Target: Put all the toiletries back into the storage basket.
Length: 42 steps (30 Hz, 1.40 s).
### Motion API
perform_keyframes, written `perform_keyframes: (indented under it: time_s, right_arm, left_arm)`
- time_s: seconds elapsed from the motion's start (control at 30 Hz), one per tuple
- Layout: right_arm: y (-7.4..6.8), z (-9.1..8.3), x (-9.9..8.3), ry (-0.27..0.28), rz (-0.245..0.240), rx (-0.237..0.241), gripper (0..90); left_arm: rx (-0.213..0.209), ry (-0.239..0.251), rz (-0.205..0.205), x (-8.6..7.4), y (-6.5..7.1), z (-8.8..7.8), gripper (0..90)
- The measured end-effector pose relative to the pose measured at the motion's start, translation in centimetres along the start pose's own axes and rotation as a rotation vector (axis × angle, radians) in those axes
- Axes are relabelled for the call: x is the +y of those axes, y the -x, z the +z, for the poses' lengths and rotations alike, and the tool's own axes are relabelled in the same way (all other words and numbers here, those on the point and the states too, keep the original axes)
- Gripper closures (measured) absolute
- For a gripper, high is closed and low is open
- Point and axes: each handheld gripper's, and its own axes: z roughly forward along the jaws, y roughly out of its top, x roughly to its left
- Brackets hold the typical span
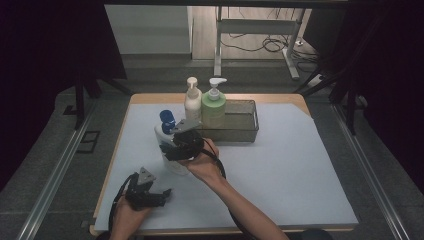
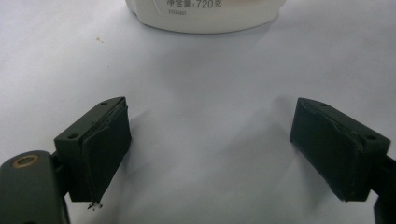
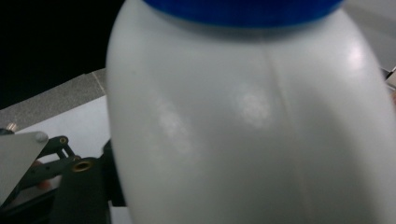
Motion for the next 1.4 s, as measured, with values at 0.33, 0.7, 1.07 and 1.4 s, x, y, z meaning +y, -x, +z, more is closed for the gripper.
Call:
perform_keyframes:
  time_s: [0.33, 0.7, 1.07, 1.4]
  right_arm:
    - [-0.4, -0.3, 0.0, -0.002, 0.020, -0.003, 39.0]
    - [-0.6, -1.7, 0.3, -0.050, -0.006, 0.028, 39.5]
    - [0.1, -4.3, 0.4, -0.057, -0.009, 0.035, 39.6]
    - [1.7, -7.1, 0.0, -0.059, 0.012, 0.029, 39.6]
  left_arm:
    - [-0.003, 0.000, 0.001, 0.0, 0.0, 0.0, 12.2]
    - [-0.003, 0.001, 0.001, 0.0, 0.0, 0.0, 12.2]
    - [-0.002, 0.001, -0.001, 0.0, 0.0, 0.0, 12.2]
    - [-0.001, -0.001, 0.004, 0.0, 0.0, 0.0, 12.2]
